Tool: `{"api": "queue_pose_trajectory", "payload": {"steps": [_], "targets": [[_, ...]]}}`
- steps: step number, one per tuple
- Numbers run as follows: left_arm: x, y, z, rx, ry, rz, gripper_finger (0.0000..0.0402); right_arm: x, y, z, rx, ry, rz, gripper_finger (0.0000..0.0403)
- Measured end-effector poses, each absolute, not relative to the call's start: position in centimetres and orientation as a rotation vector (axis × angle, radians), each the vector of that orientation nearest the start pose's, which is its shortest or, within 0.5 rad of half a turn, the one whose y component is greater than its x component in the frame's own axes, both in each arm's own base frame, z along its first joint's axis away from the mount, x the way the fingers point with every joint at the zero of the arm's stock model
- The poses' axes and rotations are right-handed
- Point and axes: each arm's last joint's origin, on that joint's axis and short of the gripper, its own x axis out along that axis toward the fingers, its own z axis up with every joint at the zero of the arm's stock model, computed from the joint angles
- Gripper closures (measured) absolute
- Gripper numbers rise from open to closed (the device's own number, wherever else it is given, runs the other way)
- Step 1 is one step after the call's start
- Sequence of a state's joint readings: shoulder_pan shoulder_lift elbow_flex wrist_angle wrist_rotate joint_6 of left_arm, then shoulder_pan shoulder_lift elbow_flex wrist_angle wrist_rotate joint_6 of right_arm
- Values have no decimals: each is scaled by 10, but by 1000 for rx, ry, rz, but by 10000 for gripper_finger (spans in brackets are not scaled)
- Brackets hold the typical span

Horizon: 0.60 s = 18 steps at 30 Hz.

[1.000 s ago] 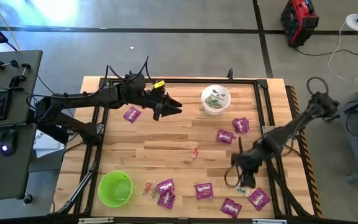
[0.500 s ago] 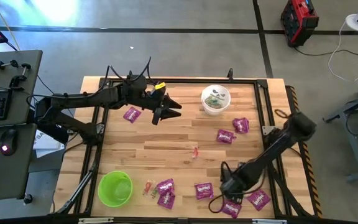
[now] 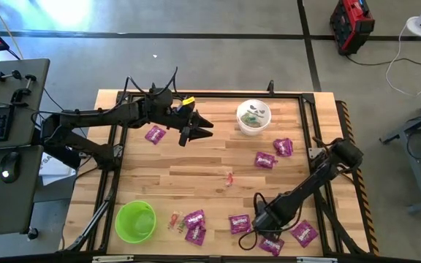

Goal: Sort candy by brand, put in halloween buckets
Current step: Put the blue gummy into the white bucket

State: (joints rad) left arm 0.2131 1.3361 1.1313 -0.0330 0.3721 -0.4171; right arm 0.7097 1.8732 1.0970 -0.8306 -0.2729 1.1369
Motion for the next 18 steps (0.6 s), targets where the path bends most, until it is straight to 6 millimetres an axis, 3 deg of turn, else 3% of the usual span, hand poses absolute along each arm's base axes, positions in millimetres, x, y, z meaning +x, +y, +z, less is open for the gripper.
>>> {"api": "queue_pose_trajectory", "payload": {"steps": [7, 11, 13, 18], "targets": [[298, 54, 347, -517, 261, -104, 184, 233, 201, 131, 410, 1815, -225, 300], [298, 54, 347, -518, 261, -104, 184, 236, 195, 139, 291, 1852, -203, 382], [298, 54, 347, -517, 260, -99, 183, 244, 192, 152, 230, 1838, -163, 395], [298, 55, 346, -517, 253, -50, 184, 268, 176, 209, 62, 1625, -107, 388]]}}
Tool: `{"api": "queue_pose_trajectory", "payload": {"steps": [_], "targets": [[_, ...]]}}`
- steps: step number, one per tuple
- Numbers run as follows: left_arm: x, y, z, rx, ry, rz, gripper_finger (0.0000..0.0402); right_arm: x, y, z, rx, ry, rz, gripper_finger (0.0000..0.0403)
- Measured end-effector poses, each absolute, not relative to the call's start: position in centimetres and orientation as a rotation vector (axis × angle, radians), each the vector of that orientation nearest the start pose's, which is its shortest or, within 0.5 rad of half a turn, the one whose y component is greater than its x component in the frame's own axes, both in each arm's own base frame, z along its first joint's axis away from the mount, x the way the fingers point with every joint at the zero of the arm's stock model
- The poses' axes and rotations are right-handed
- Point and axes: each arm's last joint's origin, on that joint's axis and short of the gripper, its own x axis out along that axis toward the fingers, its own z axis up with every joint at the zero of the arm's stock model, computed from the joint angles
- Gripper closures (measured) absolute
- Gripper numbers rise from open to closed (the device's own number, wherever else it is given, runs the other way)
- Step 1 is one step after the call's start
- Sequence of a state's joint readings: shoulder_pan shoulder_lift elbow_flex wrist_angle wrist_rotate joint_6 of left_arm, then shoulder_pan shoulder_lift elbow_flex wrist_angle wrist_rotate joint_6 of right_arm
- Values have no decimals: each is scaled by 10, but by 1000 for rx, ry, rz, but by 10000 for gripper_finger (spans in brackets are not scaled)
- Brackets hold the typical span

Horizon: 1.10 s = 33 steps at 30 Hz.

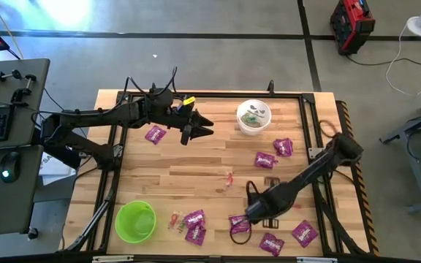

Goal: Sort candy by brand, put in halloween buckets
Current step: Put the blue gummy into the white bucket

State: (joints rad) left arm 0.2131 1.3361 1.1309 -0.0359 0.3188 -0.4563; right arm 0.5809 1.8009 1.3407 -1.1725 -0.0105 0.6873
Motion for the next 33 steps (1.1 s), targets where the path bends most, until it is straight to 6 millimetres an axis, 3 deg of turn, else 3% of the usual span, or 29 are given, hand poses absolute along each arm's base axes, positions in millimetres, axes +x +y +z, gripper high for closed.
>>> {"api": "queue_pose_trajectory", "payload": {"steps": [4, 9, 12, 15, 17, 23, 26, 29, 33], "targets": [[298, 56, 346, -531, 253, -41, 184, 275, 150, 267, 115, 1308, -139, 399], [298, 56, 346, -531, 254, -41, 184, 255, 113, 336, 302, 842, -119, 401], [298, 56, 346, -531, 255, -40, 184, 240, 95, 362, 405, 550, -76, 402], [298, 56, 346, -531, 255, -39, 184, 234, 80, 360, 487, 342, -74, 402], [298, 55, 346, -532, 256, -40, 184, 235, 73, 348, 530, 233, -71, 402], [298, 55, 346, -532, 258, -40, 184, 253, 63, 288, 686, 24, -50, 403], [298, 56, 346, -532, 257, -38, 184, 258, 64, 269, 742, -13, -39, 403], [298, 56, 346, -532, 257, -36, 184, 262, 65, 264, 746, -3, -43, 403], [298, 56, 346, -534, 257, -36, 183, 262, 59, 285, 682, -72, -43, 403]]}}
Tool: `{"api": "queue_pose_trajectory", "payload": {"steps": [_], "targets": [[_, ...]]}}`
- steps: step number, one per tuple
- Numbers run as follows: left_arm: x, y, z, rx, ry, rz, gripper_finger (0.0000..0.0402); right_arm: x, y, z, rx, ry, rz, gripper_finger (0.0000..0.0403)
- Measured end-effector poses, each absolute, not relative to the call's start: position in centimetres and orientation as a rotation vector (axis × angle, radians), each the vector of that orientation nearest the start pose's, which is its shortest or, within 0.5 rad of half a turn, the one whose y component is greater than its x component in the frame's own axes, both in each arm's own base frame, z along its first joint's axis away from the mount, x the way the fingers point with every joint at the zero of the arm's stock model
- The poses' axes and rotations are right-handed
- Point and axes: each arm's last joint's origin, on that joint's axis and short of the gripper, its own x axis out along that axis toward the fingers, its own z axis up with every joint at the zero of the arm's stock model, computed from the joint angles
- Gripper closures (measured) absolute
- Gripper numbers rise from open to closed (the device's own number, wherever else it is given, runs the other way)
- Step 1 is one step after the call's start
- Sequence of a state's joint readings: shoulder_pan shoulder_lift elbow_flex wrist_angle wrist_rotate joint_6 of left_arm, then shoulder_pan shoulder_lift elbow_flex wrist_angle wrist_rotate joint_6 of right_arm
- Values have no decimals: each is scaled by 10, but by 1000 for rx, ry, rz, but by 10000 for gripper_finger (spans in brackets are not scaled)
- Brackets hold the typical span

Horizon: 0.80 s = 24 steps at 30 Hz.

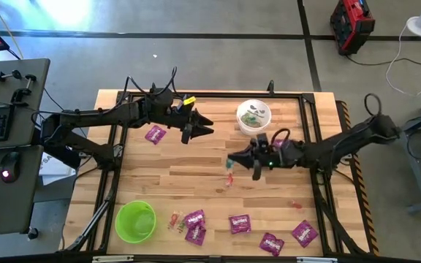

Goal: Sort candy by brand, put in halloween buckets
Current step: Put the blue gummy into the white bucket

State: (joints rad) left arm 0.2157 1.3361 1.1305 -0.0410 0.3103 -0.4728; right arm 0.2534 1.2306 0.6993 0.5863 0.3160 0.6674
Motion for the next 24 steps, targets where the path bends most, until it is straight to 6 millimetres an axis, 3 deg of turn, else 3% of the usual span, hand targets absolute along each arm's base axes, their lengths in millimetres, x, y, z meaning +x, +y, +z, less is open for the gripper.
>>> {"api": "queue_pose_trajectory", "payload": {"steps": [3, 7, 12, 15, 20, 24], "targets": [[298, 56, 346, -551, 257, -36, 183, 257, 43, 309, 585, -89, -116, 403], [298, 56, 346, -556, 258, -36, 184, 249, 10, 321, 457, 98, -384, 403], [298, 56, 346, -559, 258, -34, 184, 239, -33, 307, 379, 336, -715, 403], [298, 56, 346, -559, 258, -35, 184, 238, -57, 295, 370, 390, -882, 402], [298, 56, 346, -559, 257, -34, 184, 243, -89, 281, 408, 440, -944, 379], [298, 56, 346, -572, 258, -33, 184, 247, -103, 268, 434, 492, -975, 323]]}}
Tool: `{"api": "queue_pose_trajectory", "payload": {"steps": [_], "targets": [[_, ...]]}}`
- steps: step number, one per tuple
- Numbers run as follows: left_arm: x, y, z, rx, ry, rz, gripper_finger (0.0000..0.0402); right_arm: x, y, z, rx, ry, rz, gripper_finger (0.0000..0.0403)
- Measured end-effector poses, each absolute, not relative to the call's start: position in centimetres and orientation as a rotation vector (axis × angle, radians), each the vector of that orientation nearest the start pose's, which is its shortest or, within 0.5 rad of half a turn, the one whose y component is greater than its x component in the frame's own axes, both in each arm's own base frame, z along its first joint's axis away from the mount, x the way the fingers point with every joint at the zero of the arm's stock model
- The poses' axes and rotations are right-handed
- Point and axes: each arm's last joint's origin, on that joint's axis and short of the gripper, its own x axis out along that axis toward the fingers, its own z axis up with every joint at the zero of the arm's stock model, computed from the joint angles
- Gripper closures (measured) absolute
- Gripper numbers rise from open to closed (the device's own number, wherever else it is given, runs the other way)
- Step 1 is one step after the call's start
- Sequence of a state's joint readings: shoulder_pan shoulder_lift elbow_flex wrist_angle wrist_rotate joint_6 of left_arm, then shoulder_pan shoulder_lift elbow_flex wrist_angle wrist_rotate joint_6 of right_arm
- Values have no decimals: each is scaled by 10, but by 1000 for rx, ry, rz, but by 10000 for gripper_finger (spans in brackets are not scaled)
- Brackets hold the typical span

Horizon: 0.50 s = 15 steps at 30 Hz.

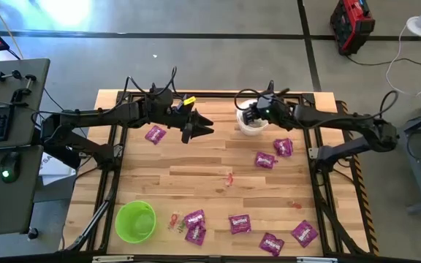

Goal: Sort candy by brand, put in halloween buckets
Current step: Put the blue gummy into the white bucket, then put the red gummy into the white bucket

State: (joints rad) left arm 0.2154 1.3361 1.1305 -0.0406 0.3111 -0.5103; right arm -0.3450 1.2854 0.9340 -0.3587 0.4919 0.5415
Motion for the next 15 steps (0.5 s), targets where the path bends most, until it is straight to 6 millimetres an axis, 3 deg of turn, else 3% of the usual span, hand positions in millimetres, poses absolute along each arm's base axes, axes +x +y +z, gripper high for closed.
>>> {"api": "queue_pose_trajectory", "payload": {"steps": [5, 9, 12, 15], "targets": [[298, 56, 346, -584, 258, -30, 184, 247, -106, 263, 402, 568, -955, 231], [298, 56, 346, -584, 258, -30, 184, 247, -98, 284, 435, 621, -757, 182], [298, 56, 346, -583, 258, -30, 184, 251, -80, 306, 491, 601, -554, 169], [298, 56, 346, -584, 257, -30, 183, 257, -50, 317, 584, 627, -434, 167]]}}
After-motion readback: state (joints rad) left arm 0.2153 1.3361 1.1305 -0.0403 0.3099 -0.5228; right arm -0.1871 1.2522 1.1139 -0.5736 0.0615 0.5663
